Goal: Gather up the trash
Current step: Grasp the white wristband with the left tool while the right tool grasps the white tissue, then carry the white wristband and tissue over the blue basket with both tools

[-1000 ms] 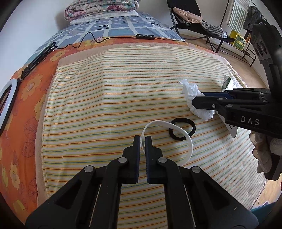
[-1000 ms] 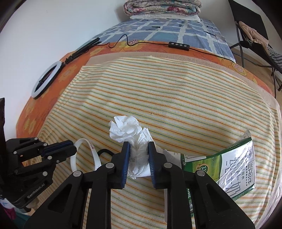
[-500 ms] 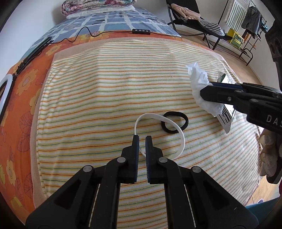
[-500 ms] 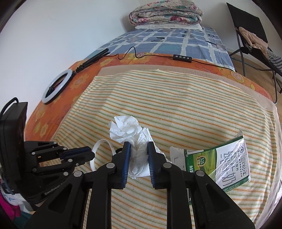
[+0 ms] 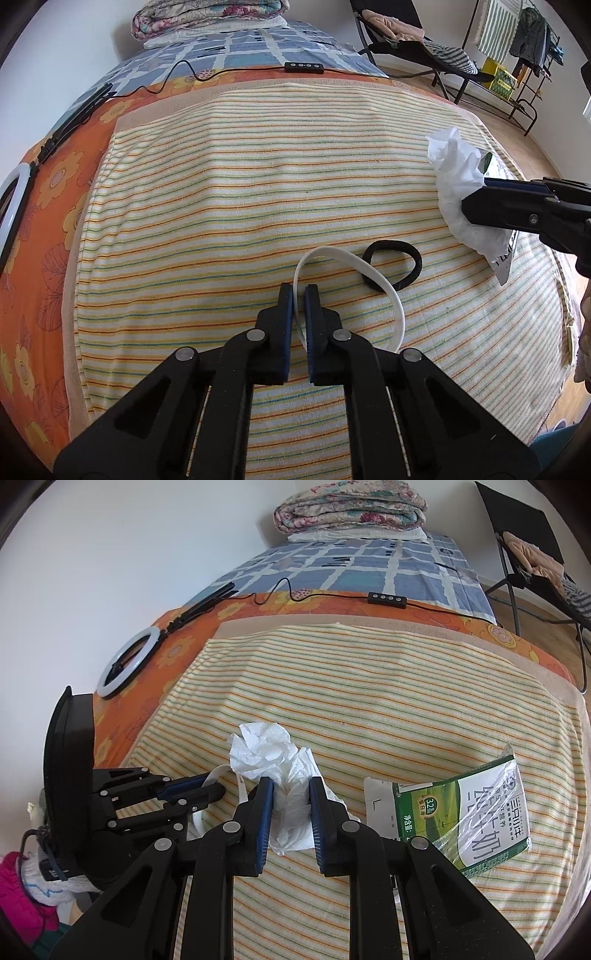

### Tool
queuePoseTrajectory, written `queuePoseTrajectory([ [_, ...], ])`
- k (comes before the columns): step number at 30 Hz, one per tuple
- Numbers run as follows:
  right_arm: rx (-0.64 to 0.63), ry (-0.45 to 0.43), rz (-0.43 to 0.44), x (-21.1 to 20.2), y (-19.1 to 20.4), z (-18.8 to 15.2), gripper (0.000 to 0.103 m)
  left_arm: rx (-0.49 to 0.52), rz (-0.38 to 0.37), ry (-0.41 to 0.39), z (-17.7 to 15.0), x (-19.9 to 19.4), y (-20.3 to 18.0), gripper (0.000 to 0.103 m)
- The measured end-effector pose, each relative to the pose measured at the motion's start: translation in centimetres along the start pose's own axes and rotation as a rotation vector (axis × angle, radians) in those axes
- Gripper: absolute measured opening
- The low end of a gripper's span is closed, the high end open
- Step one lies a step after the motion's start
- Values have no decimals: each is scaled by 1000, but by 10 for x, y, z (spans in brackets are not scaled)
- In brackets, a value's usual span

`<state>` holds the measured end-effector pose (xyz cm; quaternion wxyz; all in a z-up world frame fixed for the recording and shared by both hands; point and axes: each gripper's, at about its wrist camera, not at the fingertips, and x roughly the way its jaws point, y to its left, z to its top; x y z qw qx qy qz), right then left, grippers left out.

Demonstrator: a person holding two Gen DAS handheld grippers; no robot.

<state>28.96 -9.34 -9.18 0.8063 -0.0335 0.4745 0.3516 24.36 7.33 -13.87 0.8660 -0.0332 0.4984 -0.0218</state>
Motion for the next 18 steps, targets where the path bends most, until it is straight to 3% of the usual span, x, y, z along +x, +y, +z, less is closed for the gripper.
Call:
queuePoseTrajectory([
  [10,-12,-25,0,-24,8,-9,18,-37,0,-95,2,-45,11,1],
  [18,-21,-36,18,-52,23,-27,18,26,5,-134,-18,-90,-5,1],
])
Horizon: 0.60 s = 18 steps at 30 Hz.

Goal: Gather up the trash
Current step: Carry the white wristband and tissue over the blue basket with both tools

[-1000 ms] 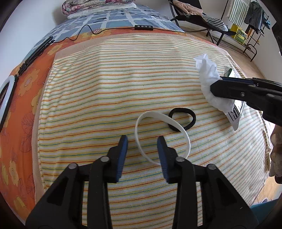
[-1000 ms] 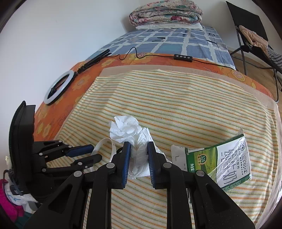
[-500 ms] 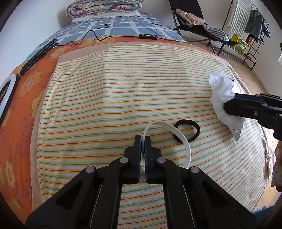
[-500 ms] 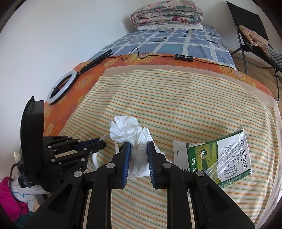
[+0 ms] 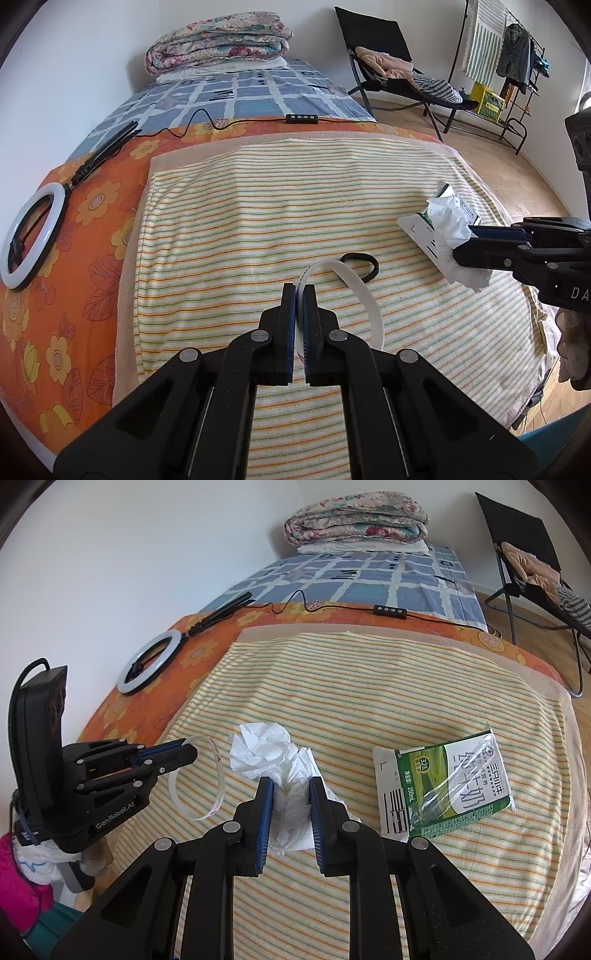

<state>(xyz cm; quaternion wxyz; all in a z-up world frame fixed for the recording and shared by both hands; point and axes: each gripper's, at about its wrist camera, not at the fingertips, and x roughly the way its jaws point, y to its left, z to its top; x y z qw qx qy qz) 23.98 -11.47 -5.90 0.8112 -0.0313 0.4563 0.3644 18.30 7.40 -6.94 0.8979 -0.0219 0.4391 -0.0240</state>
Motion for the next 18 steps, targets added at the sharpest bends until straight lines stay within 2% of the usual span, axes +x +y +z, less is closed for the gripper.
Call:
queuePoseTrajectory([
  [6,-17,-6,7,-29,20,-24,18,29,-18,-23,-21,-42,-18,1],
  [18,-52,-5,5,-77,62,-94,18,60,-55,-12,-85,-104,-47,1],
])
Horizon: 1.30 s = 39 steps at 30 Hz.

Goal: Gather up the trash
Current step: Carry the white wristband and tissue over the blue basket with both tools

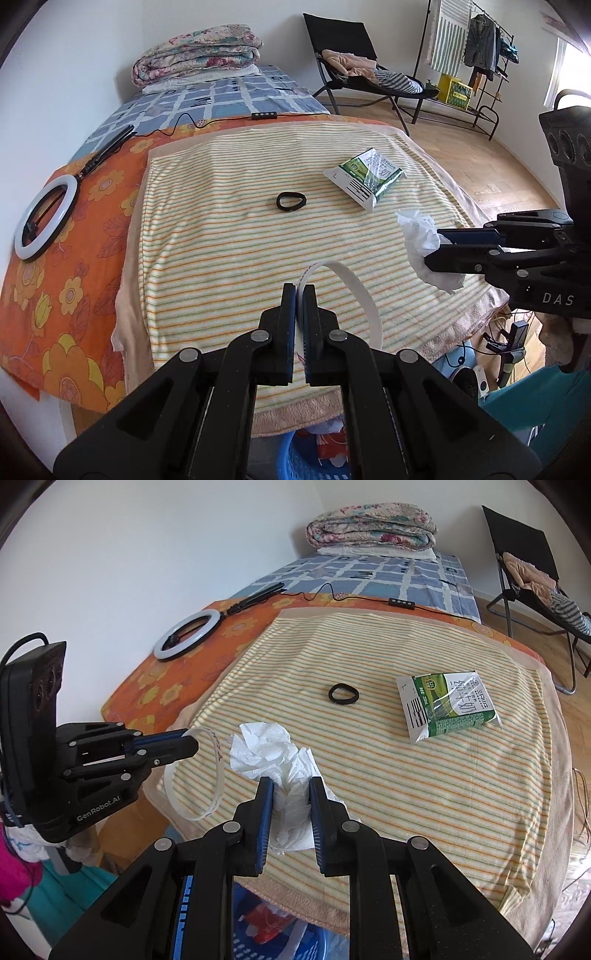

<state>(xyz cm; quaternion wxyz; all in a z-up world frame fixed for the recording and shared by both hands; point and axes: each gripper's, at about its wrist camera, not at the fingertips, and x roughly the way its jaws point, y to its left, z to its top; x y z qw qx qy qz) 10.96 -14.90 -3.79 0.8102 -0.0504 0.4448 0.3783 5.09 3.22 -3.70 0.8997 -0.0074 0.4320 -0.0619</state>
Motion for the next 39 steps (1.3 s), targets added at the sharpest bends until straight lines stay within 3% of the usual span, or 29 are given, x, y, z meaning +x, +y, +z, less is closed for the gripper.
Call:
queuePoseTrajectory([
  [15,-10,57,30,-28,44,-90,18,28,-34,91,-94,-17,-38,1],
  [30,37,172,47,1,51,-153,18,84,-43,225,-148,11,-57,1],
  [39,57,230,46,23,44,-172,18,110,-31,315,-170,35,-64,1],
])
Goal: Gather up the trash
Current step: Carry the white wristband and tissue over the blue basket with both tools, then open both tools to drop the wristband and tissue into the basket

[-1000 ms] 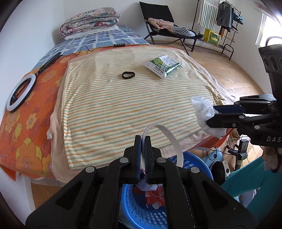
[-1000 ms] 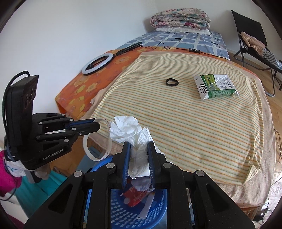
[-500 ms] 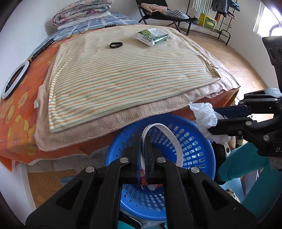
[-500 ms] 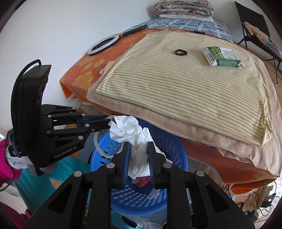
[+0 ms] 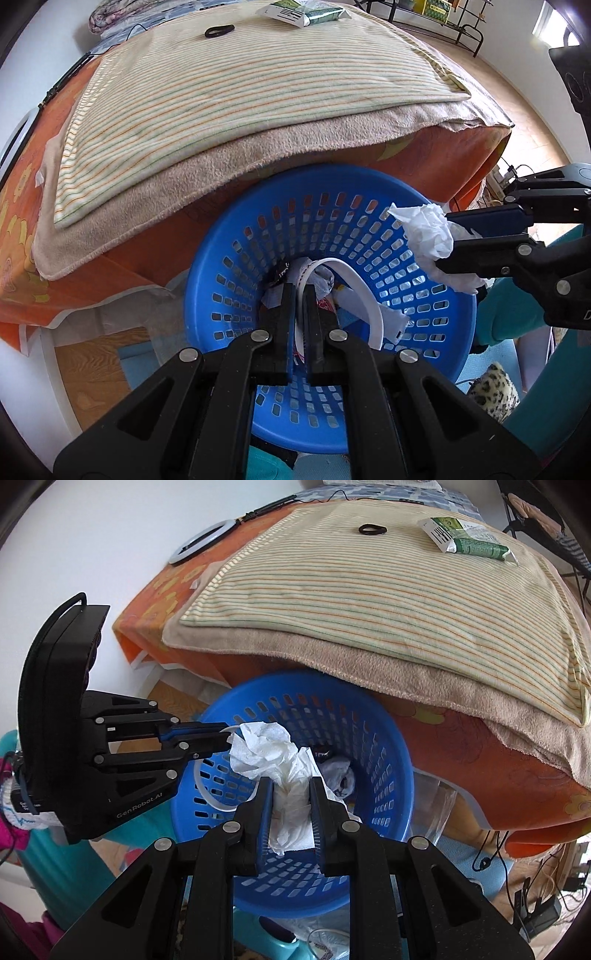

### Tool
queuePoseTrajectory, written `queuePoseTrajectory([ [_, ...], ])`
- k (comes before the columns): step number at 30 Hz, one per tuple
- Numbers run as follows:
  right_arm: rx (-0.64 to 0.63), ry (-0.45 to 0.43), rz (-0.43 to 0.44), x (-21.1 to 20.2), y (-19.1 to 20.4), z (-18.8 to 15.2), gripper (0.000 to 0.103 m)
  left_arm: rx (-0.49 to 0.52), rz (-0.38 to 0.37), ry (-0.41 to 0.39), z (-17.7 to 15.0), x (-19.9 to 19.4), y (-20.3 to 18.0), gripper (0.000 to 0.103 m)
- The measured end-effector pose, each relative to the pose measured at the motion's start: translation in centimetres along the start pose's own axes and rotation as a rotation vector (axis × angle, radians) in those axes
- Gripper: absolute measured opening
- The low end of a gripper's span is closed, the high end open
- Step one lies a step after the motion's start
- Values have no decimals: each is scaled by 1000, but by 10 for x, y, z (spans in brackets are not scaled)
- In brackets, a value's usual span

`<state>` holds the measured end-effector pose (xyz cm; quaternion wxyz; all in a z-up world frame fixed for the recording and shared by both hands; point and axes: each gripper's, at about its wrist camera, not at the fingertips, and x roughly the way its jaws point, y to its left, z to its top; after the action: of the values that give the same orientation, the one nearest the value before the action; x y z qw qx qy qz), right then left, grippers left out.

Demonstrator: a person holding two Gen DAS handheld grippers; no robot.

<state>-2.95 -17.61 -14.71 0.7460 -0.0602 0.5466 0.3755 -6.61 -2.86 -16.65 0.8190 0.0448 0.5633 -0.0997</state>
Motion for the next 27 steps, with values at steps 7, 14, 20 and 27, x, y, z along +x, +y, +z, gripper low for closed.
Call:
queuePoseTrajectory([
  [7,18,27,-3,11,-7,-5,18,-24,-1,63,-6,19,4,1],
  [14,28,53,-18,23,-10,-7,20,-20,11,95,-8,28,3,1],
  [20,49,70,-33,26,-14,-8,21,-26,16,101,-6,30,2,1],
  [27,59,84,-61,28,-18,-9,34,-52,44,89,-5,27,9,44],
])
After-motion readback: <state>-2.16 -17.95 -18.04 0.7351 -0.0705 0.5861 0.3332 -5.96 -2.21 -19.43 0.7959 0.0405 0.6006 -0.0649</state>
